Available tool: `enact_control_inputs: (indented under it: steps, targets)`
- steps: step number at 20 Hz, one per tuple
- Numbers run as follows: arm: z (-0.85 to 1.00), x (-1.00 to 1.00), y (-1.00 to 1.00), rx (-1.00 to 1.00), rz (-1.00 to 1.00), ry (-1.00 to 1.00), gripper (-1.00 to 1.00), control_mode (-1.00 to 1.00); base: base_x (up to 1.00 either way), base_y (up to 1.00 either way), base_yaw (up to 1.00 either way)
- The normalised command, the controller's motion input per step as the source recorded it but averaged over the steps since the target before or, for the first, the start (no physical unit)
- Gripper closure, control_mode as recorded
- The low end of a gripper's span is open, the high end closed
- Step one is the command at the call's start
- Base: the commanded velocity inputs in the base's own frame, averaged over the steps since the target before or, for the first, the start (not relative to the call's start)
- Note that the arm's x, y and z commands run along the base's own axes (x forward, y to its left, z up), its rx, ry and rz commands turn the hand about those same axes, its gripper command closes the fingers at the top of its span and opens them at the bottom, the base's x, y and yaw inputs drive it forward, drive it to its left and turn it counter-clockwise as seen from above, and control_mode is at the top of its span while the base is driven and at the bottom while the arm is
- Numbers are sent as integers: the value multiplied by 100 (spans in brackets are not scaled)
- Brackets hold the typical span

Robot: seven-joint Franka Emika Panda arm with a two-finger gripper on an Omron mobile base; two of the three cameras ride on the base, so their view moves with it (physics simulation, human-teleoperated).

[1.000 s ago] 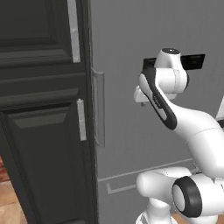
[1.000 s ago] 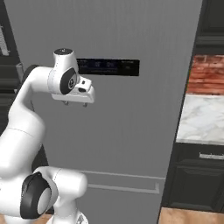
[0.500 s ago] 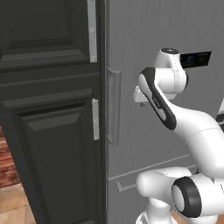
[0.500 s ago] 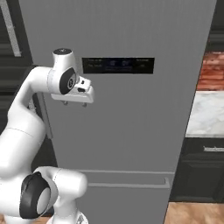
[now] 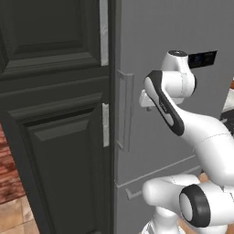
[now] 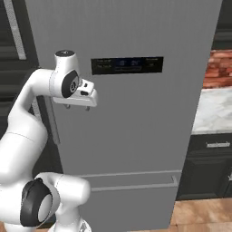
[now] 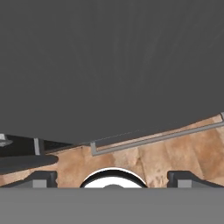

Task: Retrieve a lemon from the fridge and place it on the cutting board with the fish.

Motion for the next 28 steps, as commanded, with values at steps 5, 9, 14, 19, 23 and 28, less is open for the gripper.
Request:
enact_control_inputs:
  steps: [5,9,14,19,23,28]
  targets:
    - [0,0,0,0,0,0,-100,100,-26,41,-20]
    - [0,0,0,0,0,0,-100,100,-20,40,-13]
    - [0,0,0,0,0,0,-100,100,-32,20,-12]
    - [0,0,0,0,0,0,-100,100,-34,8,-5]
    - [0,0,0,0,0,0,-100,100,-28,9,0]
    - [0,0,0,0,0,0,-100,100,-27,17,0]
